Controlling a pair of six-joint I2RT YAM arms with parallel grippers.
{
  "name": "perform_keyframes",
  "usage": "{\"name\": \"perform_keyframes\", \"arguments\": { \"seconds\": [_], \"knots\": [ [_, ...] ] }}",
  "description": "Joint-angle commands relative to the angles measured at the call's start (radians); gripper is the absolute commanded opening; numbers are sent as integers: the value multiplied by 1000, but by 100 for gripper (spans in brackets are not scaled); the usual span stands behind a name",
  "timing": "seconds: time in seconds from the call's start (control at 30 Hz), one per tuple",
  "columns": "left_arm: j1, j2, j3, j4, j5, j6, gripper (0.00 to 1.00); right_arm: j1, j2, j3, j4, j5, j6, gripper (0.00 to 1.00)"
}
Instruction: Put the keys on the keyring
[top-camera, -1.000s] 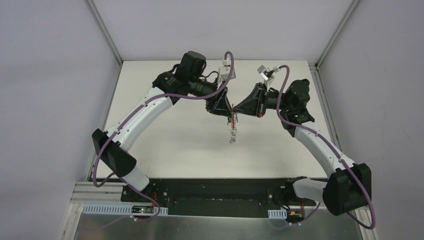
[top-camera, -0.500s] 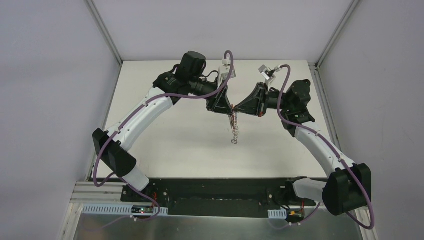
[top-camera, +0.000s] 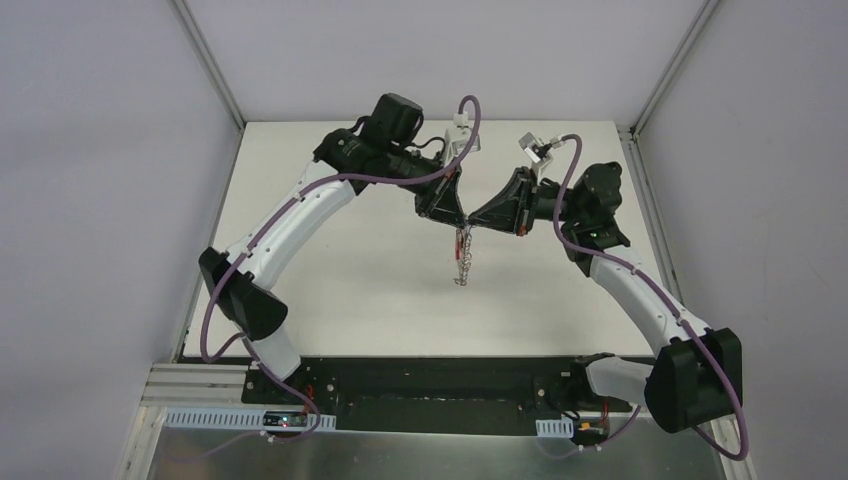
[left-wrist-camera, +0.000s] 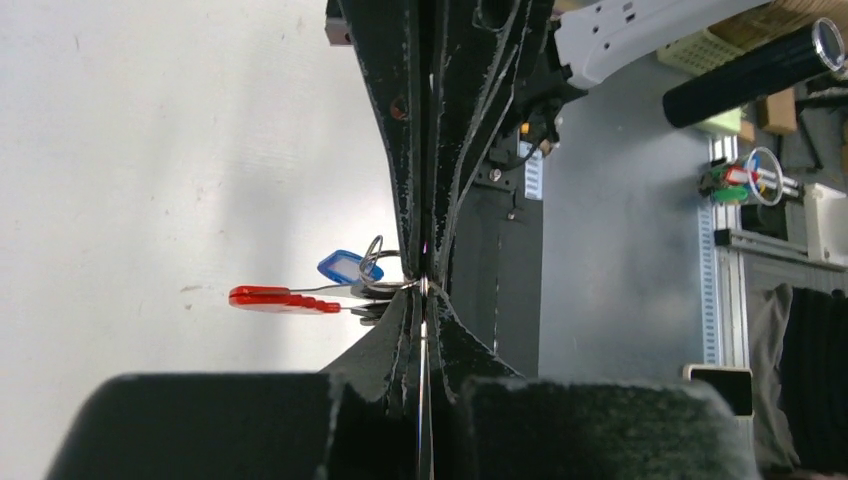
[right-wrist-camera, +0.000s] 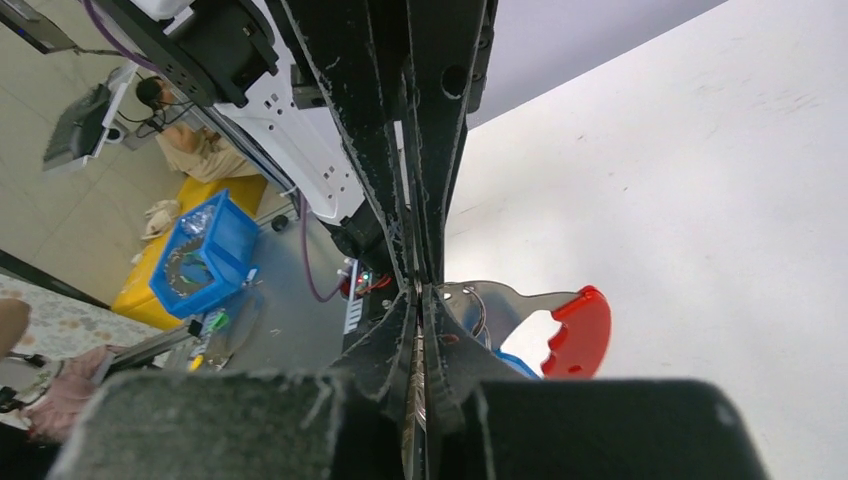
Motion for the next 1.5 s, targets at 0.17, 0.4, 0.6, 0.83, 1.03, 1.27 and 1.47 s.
{"name": "perform_keyframes", "arguments": {
  "seconds": [0.17, 0.4, 0.6, 0.83, 1.03, 1.27, 1.47],
  "knots": [
    [-68, 238, 514, -717, -146, 225, 0, -5, -69, 21, -109, -57, -202, 26],
    [-86, 231, 482, -656, -105, 194, 0, 27, -68, 30, -205, -74, -284, 37],
    [-87, 238, 481, -621, -76, 174, 0, 63, -64, 44, -316, -81, -389, 38],
    [-89, 250, 476, -619, -76, 174, 0, 78, -56, 57, -316, -88, -381, 36],
    [-92, 252, 458, -618, -76, 180, 0, 77, -55, 66, -320, -81, -378, 35],
    [-92, 244, 433, -616, -78, 193, 0, 75, -61, 84, -402, -55, -448, 35],
    [-93, 241, 430, -615, -74, 196, 0, 72, -64, 96, -425, -43, -464, 35]
  ]
}}
